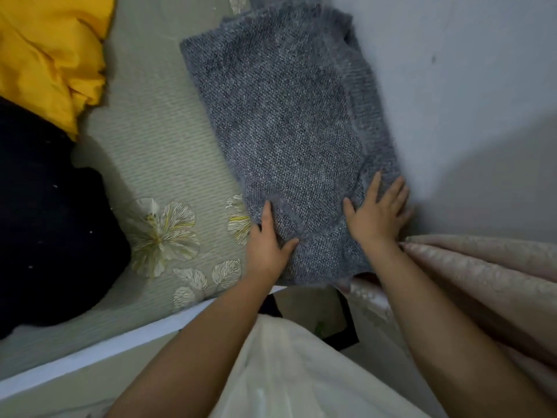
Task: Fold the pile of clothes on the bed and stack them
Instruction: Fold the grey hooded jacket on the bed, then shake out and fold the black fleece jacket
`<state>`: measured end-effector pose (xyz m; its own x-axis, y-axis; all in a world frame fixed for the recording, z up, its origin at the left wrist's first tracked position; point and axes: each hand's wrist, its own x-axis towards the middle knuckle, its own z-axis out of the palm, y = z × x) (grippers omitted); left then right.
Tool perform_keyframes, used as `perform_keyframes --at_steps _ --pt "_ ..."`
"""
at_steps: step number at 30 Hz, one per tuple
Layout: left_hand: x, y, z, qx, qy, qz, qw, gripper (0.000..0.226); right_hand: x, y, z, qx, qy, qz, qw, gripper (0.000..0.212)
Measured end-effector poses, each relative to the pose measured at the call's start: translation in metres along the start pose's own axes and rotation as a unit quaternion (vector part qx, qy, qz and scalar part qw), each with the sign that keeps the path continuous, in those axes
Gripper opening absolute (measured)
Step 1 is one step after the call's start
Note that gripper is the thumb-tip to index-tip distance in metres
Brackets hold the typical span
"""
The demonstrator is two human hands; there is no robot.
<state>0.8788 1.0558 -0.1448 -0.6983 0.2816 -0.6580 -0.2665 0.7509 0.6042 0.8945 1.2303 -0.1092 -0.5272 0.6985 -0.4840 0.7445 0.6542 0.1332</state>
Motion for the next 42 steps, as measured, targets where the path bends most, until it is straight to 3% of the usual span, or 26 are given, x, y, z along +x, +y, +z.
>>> perform_keyframes --at_steps 4,6,9,14,19,22,27,30,33,39,42 --pt "-0.006 -0.005 -0.014 0.048 0.006 0.004 0.999 0.092 -0.005 -0.024 -0.003 0.014 0.077 -0.136 0.988 0.062" --pt "-0.001 -0.005 -0.026 0.002 0.044 -0.008 0.999 0.085 -0.003 -0.041 -0.006 0.025 0.076 -0.213 0.974 0.054" --pt "0.028 -0.003 -0.052 -0.086 0.081 -0.021 0.993 0.079 0.015 -0.068 -0.014 0.029 0.067 -0.260 0.963 0.052" --pt "0.084 0.018 -0.091 -0.132 0.079 0.035 0.987 0.076 0.051 -0.099 -0.026 0.007 0.032 -0.281 0.959 0.055" --pt "0.122 0.053 -0.102 -0.184 0.074 0.045 0.979 0.074 0.063 -0.113 -0.027 -0.047 -0.001 -0.249 0.967 0.056" --pt "0.137 0.061 -0.108 -0.119 0.091 0.045 0.988 0.072 0.068 -0.121 -0.036 -0.046 -0.024 -0.228 0.972 0.055" --pt "0.120 0.043 -0.118 -0.008 0.052 0.041 0.998 0.069 0.064 -0.133 -0.048 -0.099 -0.037 -0.207 0.973 0.056" --pt "0.084 0.010 -0.137 0.114 0.129 0.001 0.985 0.060 0.037 -0.150 -0.052 -0.100 0.024 -0.238 0.966 0.055" --pt "0.041 -0.036 -0.181 0.181 0.196 -0.011 0.964 0.055 -0.003 -0.191 -0.051 -0.067 0.051 -0.324 0.942 0.052" --pt "-0.038 -0.136 -0.306 0.218 0.339 0.018 0.915 0.044 -0.122 -0.316 -0.029 -0.027 0.053 -0.477 0.877 0.046" --pt "-0.070 -0.200 -0.366 0.221 0.400 -0.020 0.889 0.044 -0.191 -0.376 -0.009 0.018 0.030 -0.533 0.845 0.044"
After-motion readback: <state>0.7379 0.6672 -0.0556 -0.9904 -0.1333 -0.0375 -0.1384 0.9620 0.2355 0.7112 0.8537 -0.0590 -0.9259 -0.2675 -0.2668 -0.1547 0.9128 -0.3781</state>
